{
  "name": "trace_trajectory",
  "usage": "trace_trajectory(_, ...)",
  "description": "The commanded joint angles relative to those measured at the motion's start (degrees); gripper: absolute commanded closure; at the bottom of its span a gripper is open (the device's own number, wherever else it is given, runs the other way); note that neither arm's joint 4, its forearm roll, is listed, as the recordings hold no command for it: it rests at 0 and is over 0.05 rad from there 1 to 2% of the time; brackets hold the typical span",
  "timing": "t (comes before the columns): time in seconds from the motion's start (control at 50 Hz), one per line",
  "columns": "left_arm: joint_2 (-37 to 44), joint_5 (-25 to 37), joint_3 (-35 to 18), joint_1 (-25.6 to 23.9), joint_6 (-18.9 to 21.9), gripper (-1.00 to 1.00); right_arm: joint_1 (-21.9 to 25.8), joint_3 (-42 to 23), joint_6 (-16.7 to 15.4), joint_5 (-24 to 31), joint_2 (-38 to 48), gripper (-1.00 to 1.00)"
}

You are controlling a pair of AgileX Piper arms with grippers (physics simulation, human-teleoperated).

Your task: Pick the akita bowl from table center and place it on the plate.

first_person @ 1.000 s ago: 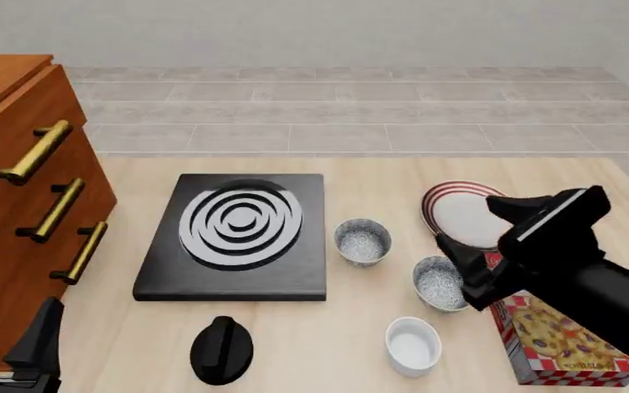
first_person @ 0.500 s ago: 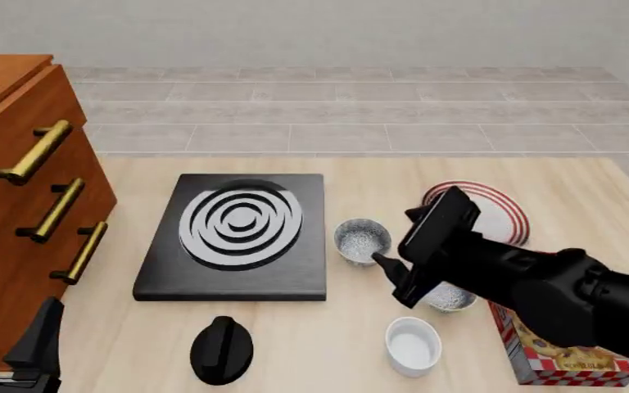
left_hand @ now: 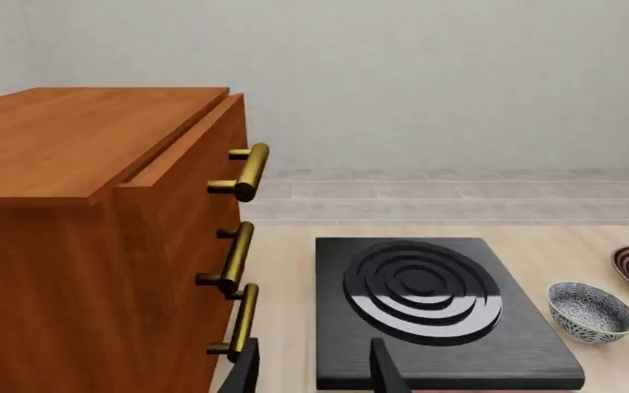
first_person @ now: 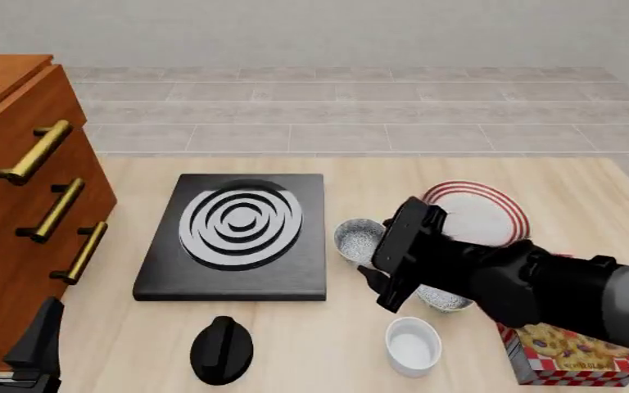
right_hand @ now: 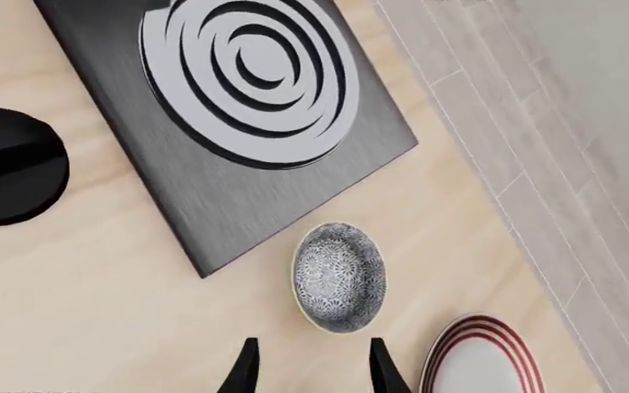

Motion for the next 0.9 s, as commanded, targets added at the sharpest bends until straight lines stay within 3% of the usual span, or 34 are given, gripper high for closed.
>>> trace_trajectory(0.02, 0.0, 0.0, 0.0, 0.0, 0.0, -1.00, -1.3, 0.5, -6.1, -3.1, 4.7, -1.00)
trace_trajectory(0.12, 0.0, 0.0, 0.0, 0.0, 0.0, -1.00, -2.7, 1.7, -10.3, -5.8, 7.0, -1.00)
trace_trajectory(0.44, 0.0, 0.0, 0.0, 0.0, 0.0, -1.00, -1.1, -0.1, -10.6, -6.3, 10.0, -1.00)
trace_trajectory(0.9, 0.0, 0.0, 0.0, 0.0, 0.0, -1.00, -3.4, -5.6, -13.4, -5.8, 17.7, -1.00)
